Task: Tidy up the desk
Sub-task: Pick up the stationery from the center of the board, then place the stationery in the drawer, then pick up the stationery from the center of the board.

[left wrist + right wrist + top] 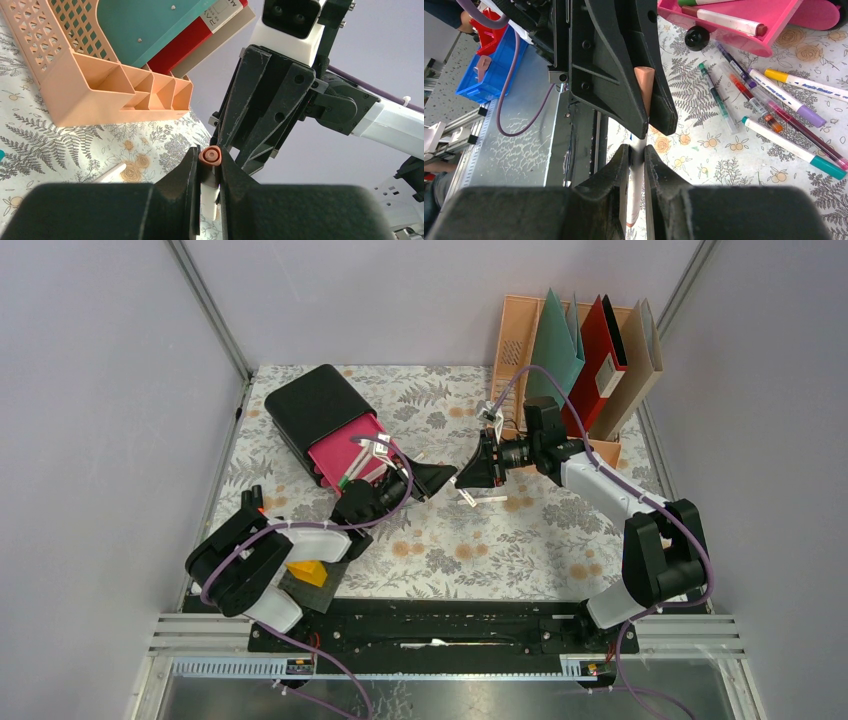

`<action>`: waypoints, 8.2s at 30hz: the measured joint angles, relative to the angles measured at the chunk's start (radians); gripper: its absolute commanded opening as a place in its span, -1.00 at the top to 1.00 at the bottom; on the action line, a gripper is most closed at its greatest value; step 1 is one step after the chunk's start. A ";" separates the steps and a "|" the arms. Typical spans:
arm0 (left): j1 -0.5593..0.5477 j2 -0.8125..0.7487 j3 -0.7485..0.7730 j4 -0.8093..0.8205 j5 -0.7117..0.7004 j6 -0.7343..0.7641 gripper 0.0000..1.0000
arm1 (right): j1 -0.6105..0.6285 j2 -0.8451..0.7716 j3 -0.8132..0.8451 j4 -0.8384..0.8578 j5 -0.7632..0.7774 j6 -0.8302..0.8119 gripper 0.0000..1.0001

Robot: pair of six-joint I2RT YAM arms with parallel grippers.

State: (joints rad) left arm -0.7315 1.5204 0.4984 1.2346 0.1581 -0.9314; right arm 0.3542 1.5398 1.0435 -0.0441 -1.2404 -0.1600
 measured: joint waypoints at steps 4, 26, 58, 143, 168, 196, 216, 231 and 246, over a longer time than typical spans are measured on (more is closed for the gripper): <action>-0.001 -0.017 0.000 -0.021 0.000 0.019 1.00 | 0.000 0.000 0.000 0.004 -0.004 0.000 0.98; -0.001 -0.257 0.064 -0.470 -0.094 0.253 1.00 | 0.001 -0.009 -0.017 -0.053 0.026 -0.087 -0.67; 0.056 -0.007 0.658 -1.428 -0.969 1.159 0.83 | 0.001 -0.016 -0.016 -0.159 0.069 -0.213 -0.68; 0.142 -0.674 -0.018 -0.944 -0.011 0.433 -0.97 | 0.104 0.258 0.027 -0.322 0.937 -0.811 1.00; 0.152 -0.469 -0.083 -0.609 0.171 0.132 -0.97 | 0.040 0.194 0.106 -0.464 0.502 -0.634 1.00; 0.056 -0.232 -0.083 -0.267 0.147 -0.053 -0.82 | -0.011 0.114 0.137 -0.472 -0.032 -0.459 1.00; 0.030 -0.056 -0.049 -0.085 0.126 -0.099 0.45 | -0.015 0.109 0.137 -0.471 -0.079 -0.451 1.00; 0.029 -0.018 -0.042 -0.042 0.142 -0.095 1.00 | -0.022 0.109 0.137 -0.485 -0.079 -0.431 1.00; 0.027 -0.085 -0.041 -0.161 0.116 -0.055 1.00 | -0.021 0.073 0.135 -0.468 -0.058 -0.443 -0.55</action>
State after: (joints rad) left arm -0.7048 1.4357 0.4576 1.0740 0.2745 -0.9867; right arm 0.3336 1.6127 1.1786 -0.5125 -1.2987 -0.6029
